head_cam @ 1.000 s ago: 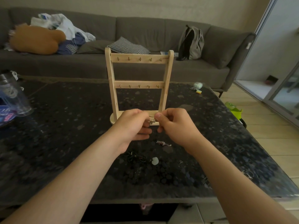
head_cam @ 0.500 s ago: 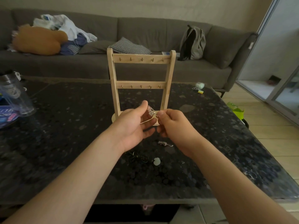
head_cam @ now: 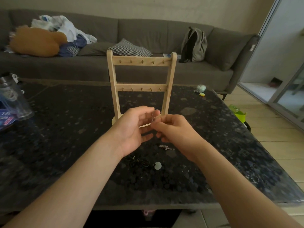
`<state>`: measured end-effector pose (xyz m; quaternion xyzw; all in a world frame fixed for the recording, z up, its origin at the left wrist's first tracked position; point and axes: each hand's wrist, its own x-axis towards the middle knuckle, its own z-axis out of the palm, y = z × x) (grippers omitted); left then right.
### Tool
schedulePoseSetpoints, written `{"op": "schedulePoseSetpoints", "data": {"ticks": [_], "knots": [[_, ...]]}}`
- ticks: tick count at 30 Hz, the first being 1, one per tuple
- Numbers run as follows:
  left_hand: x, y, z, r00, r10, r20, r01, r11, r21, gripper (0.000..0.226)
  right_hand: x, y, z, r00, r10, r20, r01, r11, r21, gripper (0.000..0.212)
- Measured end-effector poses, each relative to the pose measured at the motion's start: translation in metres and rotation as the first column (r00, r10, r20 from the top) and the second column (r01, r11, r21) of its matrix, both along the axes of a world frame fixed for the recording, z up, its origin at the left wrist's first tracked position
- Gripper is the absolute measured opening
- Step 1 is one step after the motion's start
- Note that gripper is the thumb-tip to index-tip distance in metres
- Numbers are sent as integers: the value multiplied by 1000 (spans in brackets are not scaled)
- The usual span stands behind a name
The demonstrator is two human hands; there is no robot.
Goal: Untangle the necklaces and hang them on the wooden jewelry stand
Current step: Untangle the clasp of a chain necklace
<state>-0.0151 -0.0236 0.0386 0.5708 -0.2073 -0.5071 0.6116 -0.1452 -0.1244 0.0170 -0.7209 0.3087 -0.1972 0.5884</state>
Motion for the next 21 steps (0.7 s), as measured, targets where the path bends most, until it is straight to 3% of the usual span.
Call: {"op": "schedulePoseSetpoints", "data": {"ticks": [3,5,11,14,21], "knots": [[0,1,1,999,33,26,-33,999,-1,25,0,1,-2,998,-59,-14,58,996,-62,7],[1,1,1,996,43,73,-44,999,6,26,1,1,-4,994,-108,-6,107,991,-81,15],[-2,2,2,989,39,146,-40,999,4,23,-1,2,-4,994,-97,42,103,977,-189,5],[0,2,-4,979,47,199,-44,999,-17,35,-2,1,-3,992,-103,66,113,978,-174,10],[5,0,-14,902,150,405,-135,989,-65,38,-1,0,-3,985,-164,60,170,979,-112,8]]}}
